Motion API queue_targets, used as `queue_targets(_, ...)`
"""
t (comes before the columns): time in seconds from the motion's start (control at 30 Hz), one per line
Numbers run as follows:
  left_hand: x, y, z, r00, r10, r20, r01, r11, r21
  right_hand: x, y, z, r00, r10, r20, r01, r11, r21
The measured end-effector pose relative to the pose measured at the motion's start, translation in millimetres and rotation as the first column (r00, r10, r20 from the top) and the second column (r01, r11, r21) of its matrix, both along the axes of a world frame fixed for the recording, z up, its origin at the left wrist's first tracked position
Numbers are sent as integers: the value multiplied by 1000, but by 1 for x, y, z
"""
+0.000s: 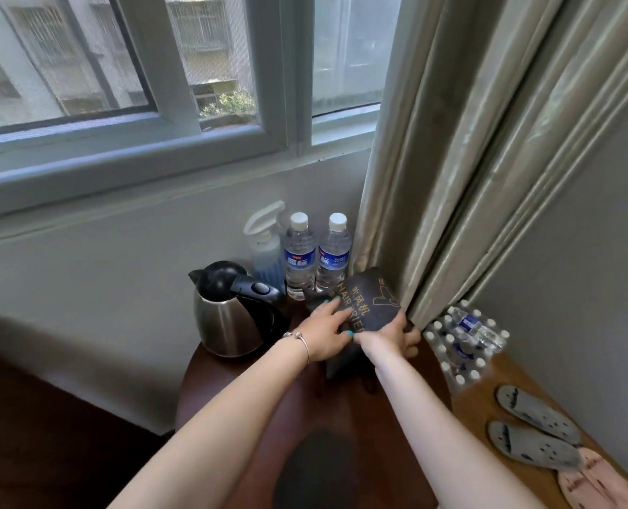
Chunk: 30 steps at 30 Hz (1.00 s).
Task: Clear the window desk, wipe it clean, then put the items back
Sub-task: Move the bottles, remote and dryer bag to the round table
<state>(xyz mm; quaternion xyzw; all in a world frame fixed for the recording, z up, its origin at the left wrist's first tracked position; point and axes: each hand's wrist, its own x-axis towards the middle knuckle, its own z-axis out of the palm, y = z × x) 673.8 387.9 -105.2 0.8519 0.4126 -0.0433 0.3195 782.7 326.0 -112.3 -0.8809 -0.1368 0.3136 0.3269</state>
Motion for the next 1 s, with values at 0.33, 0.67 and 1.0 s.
queue_targets(0.33,-73,-16,118,988,-137,-73,140,990,35,-59,-11,93,903,376,208,-412,895,172)
queue_targets(0.67,-280,-40,207,970,55,-237,-47,998,38,-233,-7,188,513,772,375,-815,575,-70)
queue_targets(1.0,-524,-123,230,850,376,-370,-393,919,32,-473,-53,247,-13,908,419,-967,94,-235)
